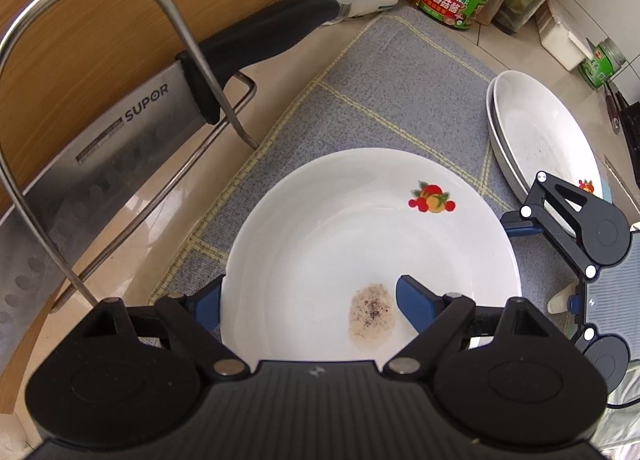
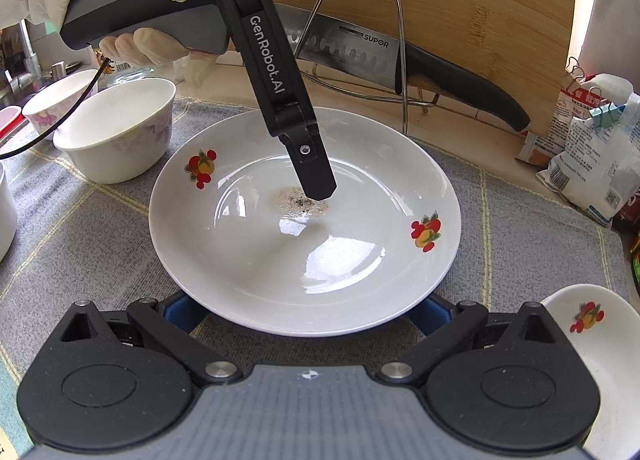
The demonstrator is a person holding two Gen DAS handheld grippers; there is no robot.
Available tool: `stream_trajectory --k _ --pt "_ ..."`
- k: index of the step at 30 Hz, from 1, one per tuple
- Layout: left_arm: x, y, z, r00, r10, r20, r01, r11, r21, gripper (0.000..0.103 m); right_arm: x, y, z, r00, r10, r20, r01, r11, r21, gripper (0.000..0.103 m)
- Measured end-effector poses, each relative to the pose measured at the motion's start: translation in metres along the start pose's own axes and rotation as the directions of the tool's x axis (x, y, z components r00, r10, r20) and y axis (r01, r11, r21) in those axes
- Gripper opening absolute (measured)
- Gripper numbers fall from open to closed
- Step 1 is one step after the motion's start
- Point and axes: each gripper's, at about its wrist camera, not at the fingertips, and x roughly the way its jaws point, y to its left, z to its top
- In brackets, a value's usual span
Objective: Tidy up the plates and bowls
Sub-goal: 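Carry the stained plate with the left gripper toward the plate stack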
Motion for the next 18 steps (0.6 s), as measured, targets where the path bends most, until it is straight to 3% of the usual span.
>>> stream_trajectory --k 12,18 --pt "-0.0039 0.0103 -0.0027 0.996 -0.086 0.022 0.087 0.995 -0.049 0.089 -0.0016 -0.0026 -0.0014 1.0 0.011 0.006 -0.011 1.0 0.004 0.103" --pt "-0.0063 0.0094 -0.0049 0.996 -0.088 0.023 0.089 0.995 -0.048 0.089 -0.0019 -0.0029 -0.0006 1.0 0.018 -0.004 -0.018 1.0 0.0 0.103"
